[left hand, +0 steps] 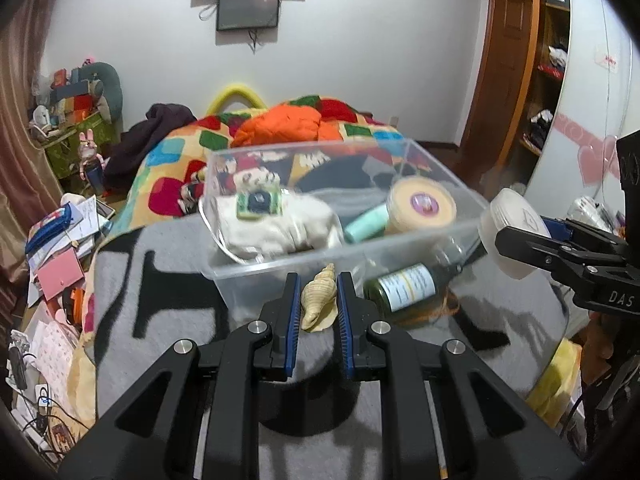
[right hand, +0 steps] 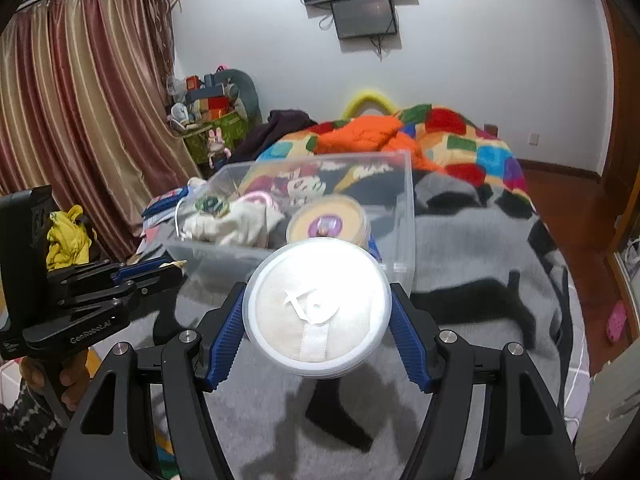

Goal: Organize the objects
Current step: 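Grasp the beige shell with the left tool while the right tool grasps the white round tub, then release the beige shell into the bin with the left tool while the right releases the white tub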

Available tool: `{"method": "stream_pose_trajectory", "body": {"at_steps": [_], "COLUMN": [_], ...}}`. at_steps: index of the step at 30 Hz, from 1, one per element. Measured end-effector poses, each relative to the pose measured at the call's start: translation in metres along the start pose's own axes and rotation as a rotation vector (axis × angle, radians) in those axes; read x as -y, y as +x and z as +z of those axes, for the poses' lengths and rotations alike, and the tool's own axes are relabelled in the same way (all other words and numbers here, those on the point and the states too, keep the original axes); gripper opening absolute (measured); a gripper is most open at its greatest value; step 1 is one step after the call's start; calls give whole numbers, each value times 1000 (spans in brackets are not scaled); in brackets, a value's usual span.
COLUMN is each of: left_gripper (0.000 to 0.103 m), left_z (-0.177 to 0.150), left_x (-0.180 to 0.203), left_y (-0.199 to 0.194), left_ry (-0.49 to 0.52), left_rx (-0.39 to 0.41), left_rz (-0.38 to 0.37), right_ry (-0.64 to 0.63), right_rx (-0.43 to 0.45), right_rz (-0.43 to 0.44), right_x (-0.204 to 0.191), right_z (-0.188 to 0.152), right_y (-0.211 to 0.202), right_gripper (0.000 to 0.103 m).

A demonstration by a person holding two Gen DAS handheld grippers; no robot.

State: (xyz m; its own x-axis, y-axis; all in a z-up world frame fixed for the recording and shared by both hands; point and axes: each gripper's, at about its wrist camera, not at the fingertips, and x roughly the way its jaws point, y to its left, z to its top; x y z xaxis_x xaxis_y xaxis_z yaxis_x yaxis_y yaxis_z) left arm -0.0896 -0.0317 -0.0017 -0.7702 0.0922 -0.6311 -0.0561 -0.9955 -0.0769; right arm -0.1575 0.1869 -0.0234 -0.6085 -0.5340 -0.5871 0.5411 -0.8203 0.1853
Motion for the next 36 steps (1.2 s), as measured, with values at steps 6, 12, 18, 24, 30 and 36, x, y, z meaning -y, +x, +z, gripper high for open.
{"method": "stream_pose_trajectory", "body": {"at_steps": [6,12,18,24,30,36], "left_gripper": [17,17,17,17,17,17], "left_z": [15,26,31,31,29,28], "left_x": [-8,-21,-34,-41,-46,-49], "left_y": [-4,-2,8,21,31,36], "left_ry": [-36,-75,-113,-133,-140,-139], "left_rx": [50,79,82,68,54,49], "left_rz": [0,17,29,41,42,43], "right_ry": [-8,-18,-22,-33,-50,-66], "right_rx": [38,52,54,40,10,-34], "right_rz": [-1,2,19,35,43,64], "right_x": [-4,-6,-11,-19,-27,-37], "right_z": [18,33,48,58,65,65], "right_y": [0,10,25,42,64,87], "right_gripper": [64,64,64,64,64,64]}}
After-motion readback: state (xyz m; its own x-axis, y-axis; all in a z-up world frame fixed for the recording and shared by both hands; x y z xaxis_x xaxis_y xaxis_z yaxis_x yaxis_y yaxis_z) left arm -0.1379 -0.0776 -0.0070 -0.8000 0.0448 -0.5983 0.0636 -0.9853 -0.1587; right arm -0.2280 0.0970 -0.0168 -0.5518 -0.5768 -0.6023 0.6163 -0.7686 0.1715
